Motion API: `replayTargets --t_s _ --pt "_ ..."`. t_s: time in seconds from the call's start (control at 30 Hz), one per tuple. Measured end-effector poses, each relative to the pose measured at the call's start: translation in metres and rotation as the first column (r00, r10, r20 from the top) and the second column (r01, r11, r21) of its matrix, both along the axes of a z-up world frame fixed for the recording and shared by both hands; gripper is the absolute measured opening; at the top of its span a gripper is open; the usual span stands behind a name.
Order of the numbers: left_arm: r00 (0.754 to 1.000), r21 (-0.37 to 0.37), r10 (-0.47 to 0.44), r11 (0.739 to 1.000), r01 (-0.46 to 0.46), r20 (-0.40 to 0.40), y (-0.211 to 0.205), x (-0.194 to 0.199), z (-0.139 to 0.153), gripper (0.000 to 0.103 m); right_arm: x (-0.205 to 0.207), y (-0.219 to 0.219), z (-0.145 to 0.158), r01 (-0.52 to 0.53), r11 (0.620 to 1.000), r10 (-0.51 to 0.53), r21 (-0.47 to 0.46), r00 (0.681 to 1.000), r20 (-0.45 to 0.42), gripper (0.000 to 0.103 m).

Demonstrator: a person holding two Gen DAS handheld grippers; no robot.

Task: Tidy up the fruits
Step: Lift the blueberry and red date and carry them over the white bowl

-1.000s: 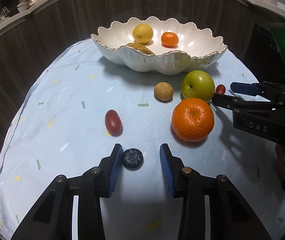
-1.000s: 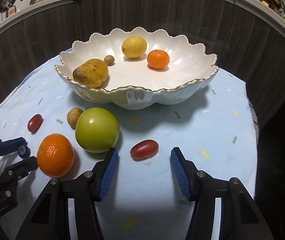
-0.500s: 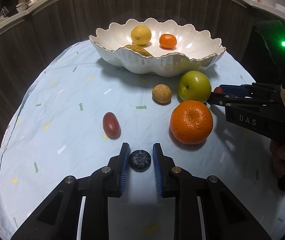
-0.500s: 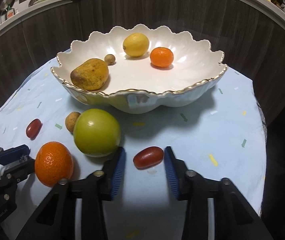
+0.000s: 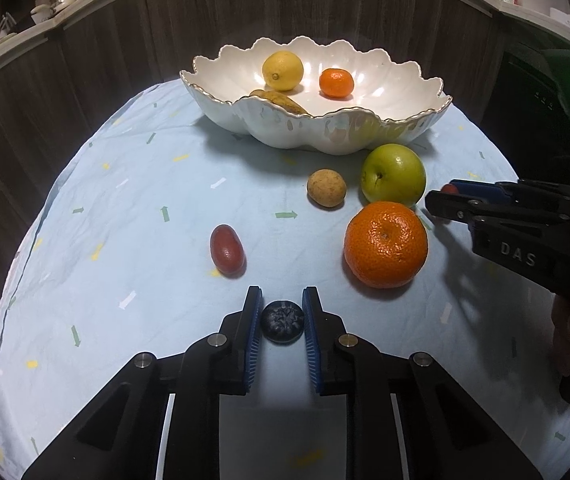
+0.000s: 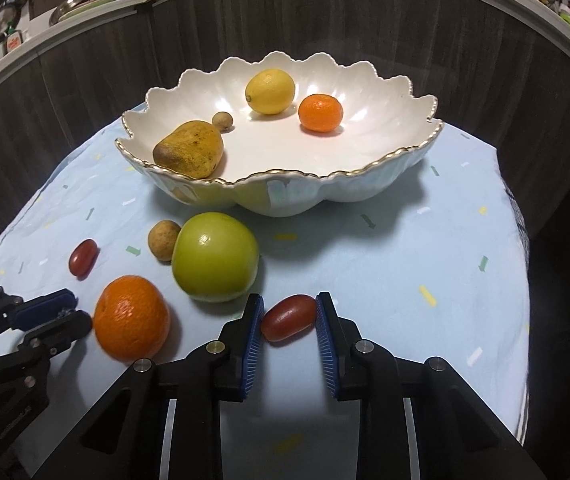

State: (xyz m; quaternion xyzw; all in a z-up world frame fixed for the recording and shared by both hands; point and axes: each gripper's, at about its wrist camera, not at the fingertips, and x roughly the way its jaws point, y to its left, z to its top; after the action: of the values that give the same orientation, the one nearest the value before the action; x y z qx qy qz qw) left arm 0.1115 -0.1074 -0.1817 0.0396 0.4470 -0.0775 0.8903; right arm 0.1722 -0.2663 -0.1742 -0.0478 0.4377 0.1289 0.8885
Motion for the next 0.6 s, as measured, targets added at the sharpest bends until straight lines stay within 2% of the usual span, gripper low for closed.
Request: replayTargets --t_s 0.6 --pt "0.998 -0.015 -0.018 1.0 0.019 0.068 0.006 -0.006 0.029 0.021 -0.033 0.006 0.036 0.066 0.996 -0.068 0.051 0.997 0.027 0.028"
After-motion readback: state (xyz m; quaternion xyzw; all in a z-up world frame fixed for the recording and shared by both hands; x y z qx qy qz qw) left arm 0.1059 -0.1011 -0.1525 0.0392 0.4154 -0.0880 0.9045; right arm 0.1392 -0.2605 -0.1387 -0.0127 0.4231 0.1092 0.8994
